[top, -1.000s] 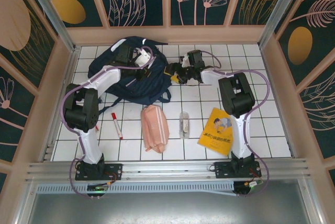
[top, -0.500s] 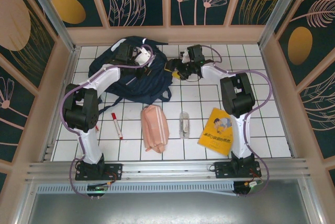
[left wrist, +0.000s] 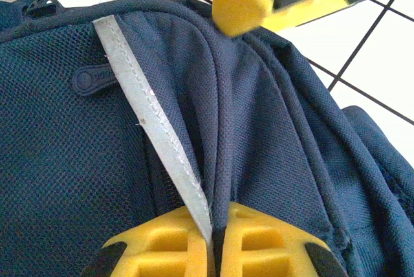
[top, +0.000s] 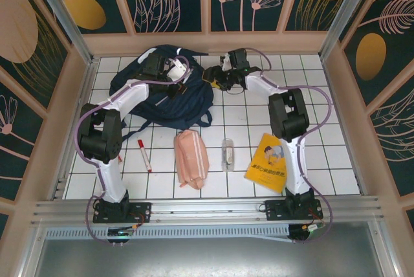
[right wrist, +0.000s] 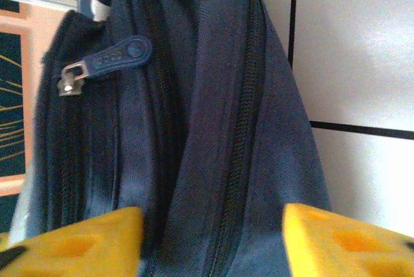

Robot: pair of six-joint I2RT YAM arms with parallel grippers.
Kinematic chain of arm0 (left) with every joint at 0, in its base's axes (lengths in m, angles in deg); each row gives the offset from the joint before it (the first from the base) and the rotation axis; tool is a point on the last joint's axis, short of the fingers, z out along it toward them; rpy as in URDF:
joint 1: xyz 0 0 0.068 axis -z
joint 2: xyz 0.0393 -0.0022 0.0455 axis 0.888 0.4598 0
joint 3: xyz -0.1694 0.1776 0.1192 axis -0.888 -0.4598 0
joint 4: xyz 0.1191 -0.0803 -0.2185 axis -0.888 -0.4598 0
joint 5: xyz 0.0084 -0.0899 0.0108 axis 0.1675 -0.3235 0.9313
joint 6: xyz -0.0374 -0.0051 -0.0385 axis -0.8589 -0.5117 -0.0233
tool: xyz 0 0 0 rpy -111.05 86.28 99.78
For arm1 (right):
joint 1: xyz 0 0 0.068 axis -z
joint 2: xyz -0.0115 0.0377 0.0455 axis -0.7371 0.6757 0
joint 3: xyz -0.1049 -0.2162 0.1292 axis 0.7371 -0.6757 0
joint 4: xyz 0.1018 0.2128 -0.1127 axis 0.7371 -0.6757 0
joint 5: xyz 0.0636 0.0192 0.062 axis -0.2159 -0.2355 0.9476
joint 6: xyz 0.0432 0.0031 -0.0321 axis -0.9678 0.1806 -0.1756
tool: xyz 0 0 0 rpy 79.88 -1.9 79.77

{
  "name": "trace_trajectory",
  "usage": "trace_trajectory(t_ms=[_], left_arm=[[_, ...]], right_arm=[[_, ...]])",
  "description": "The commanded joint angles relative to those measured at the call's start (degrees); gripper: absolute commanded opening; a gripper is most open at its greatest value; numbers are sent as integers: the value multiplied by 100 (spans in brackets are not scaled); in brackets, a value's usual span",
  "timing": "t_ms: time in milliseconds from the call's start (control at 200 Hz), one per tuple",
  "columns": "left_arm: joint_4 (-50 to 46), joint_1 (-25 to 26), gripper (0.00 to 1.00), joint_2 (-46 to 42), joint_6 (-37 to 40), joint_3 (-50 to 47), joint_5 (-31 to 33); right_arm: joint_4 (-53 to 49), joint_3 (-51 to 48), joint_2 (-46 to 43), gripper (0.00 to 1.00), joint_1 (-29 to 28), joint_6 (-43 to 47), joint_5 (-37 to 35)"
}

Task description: Pack books, pencil case, and school supplies into a backpack

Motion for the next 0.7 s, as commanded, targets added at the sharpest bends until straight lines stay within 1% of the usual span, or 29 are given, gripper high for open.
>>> trace_trajectory(t_ms=[0, 55, 90, 220, 350, 495, 591, 696], left_arm=[[397, 72, 0, -84, 173, 282, -444], [418, 71, 0, -82, 160, 280, -450], [425, 72, 0, -74, 160, 284, -445], [459, 72, 0, -49, 116, 329, -345], [377, 76, 0, 62, 224, 493, -309], [-98, 120, 0, 219, 546, 840, -290], [-53, 188, 0, 193, 640, 802, -282], [5, 341, 0, 311, 826, 905, -105]], right_arm=[[-284, 269, 335, 47, -108, -6, -73], [-299, 334, 351, 37, -120, -37, -88], [-322, 348, 326, 28, -119, -55, -133], [-445, 109, -90, 0, -24, -136, -588], [-57, -727, -868, 0, 209, -371, -727], [229, -1744, -1732, 0, 420, -603, -909], [374, -2395, -2284, 0, 458, -813, -1213], [759, -3169, -2853, 0, 473, -1220, -1545]])
